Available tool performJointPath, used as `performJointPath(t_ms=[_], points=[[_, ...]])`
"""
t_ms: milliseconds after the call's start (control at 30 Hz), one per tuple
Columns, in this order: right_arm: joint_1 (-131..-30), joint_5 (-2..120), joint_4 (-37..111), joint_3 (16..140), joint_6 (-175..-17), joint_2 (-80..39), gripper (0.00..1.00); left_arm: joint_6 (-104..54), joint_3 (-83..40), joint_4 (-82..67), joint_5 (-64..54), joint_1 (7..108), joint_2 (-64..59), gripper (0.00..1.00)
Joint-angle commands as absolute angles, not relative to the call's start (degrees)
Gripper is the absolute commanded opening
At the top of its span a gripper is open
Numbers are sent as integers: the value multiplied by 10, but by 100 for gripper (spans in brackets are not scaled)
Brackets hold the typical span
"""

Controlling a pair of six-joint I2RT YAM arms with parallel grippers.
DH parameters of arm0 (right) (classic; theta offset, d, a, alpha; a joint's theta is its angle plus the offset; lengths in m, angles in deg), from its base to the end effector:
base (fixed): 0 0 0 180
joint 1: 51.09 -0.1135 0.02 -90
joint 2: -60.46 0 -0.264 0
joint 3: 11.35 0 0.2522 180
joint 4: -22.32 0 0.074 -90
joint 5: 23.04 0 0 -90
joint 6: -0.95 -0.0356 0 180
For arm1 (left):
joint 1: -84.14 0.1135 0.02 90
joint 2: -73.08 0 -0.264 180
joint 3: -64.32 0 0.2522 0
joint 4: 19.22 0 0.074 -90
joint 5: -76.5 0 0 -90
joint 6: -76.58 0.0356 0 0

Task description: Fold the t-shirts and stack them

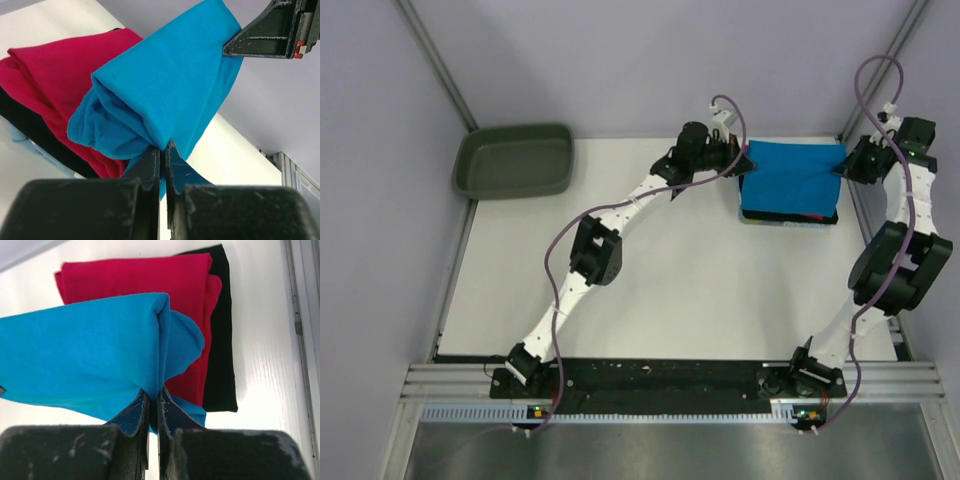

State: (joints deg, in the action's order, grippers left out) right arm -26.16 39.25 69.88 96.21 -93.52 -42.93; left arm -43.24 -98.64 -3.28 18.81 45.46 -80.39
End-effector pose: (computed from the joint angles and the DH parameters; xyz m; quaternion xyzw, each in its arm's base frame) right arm 0.3782 -0.1575 0.3162 0.1346 0.8865 0.1482 0.4171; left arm 0.4630 -0.3951 0.2613 0.2401 0.6999 -0.5317 0.4122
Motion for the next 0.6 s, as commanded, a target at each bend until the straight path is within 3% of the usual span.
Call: performJointPath(t_ms=[0, 567], points=[[-257, 413, 681, 1003, -909, -462, 0, -443, -1017, -110, 160, 456, -822, 0], [-274, 452, 663, 1105, -902, -591, 1, -420, -1022, -194, 45, 449, -872, 0]])
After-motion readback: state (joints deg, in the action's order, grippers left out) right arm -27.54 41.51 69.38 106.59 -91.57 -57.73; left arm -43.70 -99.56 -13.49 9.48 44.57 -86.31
